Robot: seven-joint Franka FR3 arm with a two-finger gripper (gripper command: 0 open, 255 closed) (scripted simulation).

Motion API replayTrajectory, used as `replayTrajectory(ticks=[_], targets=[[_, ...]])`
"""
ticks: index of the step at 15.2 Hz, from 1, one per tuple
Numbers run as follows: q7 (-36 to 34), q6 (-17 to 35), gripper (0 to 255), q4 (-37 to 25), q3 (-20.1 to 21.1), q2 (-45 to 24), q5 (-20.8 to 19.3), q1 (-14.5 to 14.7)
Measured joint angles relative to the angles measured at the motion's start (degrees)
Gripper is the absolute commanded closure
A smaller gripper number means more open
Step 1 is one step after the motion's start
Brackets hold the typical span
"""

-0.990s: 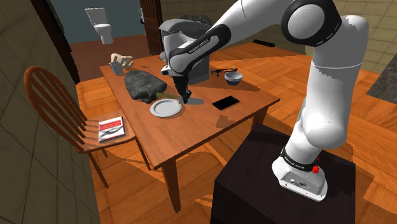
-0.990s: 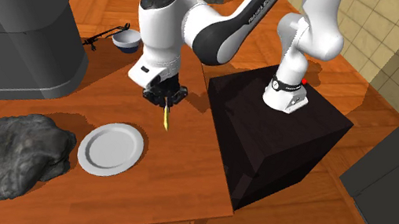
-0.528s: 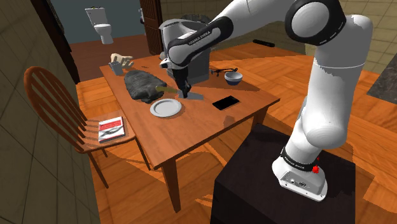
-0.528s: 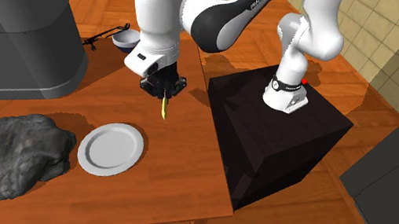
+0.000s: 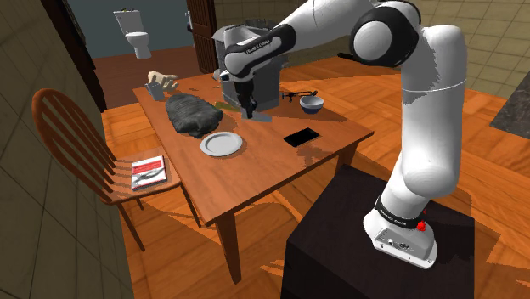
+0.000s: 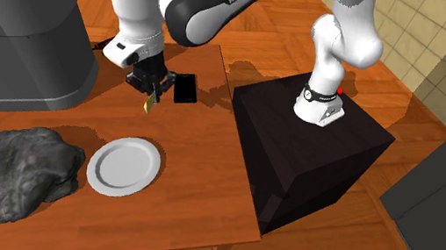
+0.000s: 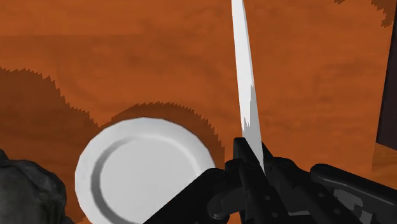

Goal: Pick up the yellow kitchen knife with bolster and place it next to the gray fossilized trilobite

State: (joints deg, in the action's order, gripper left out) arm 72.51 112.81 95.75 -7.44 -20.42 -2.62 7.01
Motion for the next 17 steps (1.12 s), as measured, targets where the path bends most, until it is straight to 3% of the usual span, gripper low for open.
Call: replayTrajectory(ticks=[7,10,17], targets=[[7.3,-5.2,255,-16.8,-1.5,-11.1,1.9,-5.8],[9.8,-9.4,255,-28.5,-1.7,-18.5,2.9,-8.5],[10.4,-5.9,255,-27.1,-1.6,-20.5,3.1,-9.1]])
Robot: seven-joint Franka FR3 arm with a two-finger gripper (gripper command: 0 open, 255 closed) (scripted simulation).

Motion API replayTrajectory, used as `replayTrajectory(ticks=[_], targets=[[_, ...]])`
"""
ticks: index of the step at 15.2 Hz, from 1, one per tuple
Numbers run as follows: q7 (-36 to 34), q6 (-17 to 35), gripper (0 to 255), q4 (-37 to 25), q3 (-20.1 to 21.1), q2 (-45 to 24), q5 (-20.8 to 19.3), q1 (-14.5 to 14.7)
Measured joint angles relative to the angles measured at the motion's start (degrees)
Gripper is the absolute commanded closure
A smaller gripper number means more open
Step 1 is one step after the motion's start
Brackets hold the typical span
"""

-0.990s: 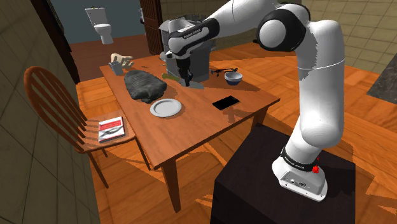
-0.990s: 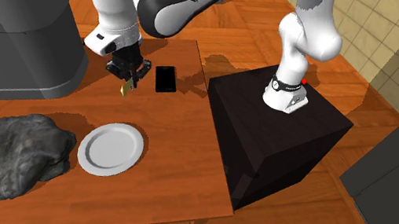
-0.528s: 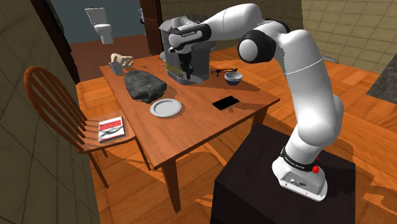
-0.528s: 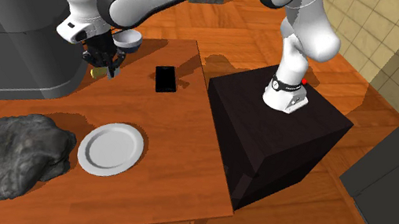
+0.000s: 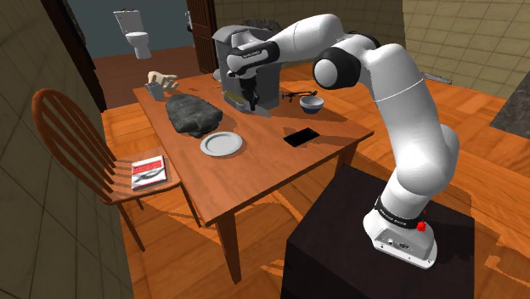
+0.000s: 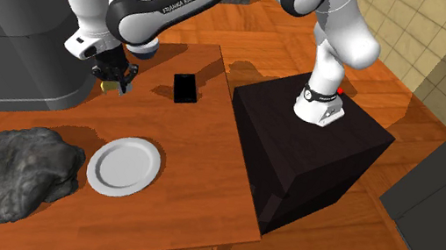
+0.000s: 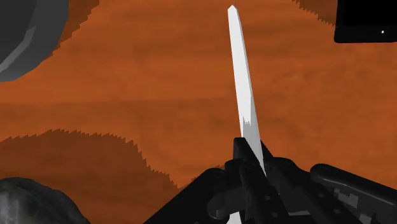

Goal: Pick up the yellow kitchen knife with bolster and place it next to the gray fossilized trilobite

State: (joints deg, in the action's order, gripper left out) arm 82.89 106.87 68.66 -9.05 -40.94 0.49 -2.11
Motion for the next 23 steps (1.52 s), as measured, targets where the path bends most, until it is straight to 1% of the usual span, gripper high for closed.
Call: replayTrajectory(ticks=[9,20,23], targets=[[-0.2,5.6,255,3.7,0.2,-2.0,0.2,0.0],[-0.5,11.6,255,5.8,0.5,-5.8,0.5,-0.1],[-0.5,11.9,255,5.8,0.5,-6.1,0.5,-0.1]])
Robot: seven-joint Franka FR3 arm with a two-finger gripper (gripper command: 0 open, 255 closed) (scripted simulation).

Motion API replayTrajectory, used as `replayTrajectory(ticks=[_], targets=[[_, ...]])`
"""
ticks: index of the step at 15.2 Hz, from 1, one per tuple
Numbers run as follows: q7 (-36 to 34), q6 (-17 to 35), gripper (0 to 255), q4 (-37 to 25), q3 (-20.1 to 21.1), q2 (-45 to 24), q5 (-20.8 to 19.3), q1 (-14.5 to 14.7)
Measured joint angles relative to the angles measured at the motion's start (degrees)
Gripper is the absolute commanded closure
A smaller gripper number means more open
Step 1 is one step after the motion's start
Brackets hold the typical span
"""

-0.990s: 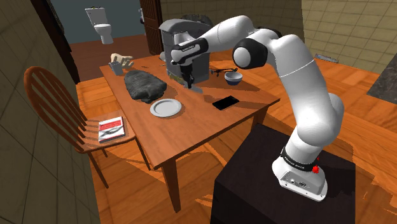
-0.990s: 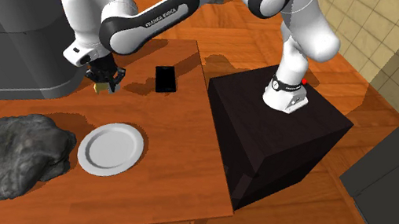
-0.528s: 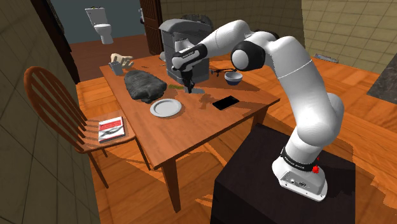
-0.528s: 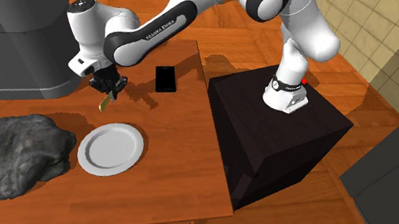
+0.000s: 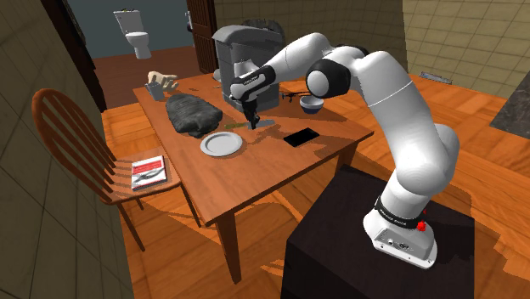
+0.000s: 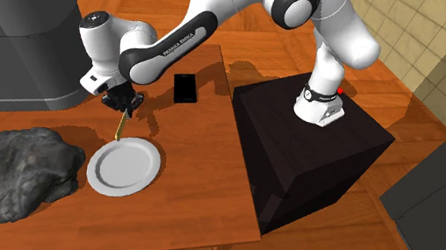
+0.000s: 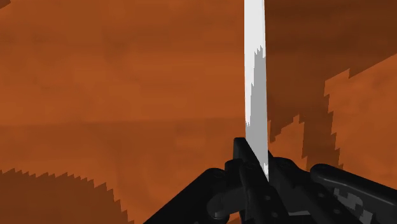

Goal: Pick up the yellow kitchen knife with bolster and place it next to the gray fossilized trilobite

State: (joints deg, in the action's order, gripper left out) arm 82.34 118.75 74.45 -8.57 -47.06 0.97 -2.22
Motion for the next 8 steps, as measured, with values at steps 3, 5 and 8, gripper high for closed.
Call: replayTrajectory(ticks=[3,5,8], targets=[[0.0,0.0,255,0.0,0.0,0.0,0.0,0.0],[0.0,0.0,0,0.0,0.0,0.0,0.0,0.0],[0.0,0.0,0,0.0,0.0,0.0,0.0,0.0]])
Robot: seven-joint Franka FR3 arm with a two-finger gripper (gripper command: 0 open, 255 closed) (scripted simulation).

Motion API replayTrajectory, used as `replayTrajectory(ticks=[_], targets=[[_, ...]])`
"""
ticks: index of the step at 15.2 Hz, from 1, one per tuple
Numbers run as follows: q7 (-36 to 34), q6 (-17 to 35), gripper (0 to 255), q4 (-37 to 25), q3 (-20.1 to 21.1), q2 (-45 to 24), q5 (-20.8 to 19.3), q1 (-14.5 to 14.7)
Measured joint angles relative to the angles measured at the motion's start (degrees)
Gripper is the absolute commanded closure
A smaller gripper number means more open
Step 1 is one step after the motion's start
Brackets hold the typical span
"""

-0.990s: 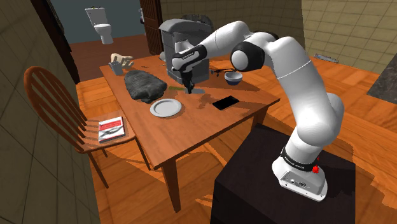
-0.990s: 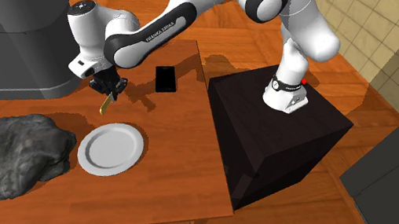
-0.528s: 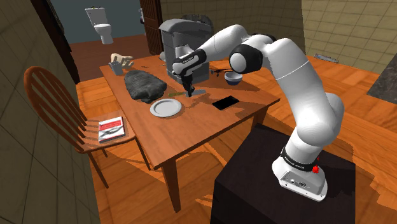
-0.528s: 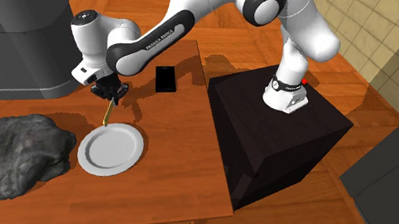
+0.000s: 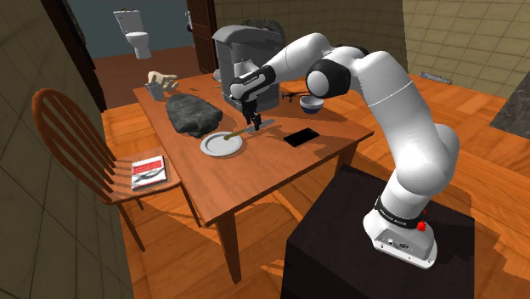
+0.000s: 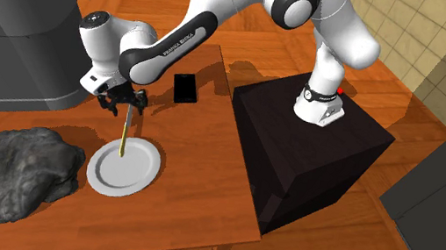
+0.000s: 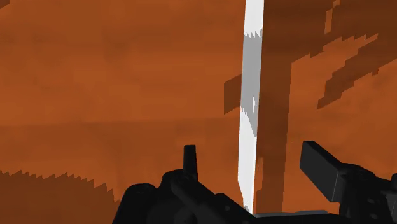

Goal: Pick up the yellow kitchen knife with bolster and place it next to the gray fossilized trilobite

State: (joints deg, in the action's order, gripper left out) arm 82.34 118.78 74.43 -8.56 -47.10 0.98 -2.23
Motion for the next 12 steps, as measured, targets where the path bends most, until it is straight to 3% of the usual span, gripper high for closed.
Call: replayTrajectory(ticks=[12], targets=[[-0.1,-5.3,0,-2.5,-0.2,2.9,-0.2,0.4]])
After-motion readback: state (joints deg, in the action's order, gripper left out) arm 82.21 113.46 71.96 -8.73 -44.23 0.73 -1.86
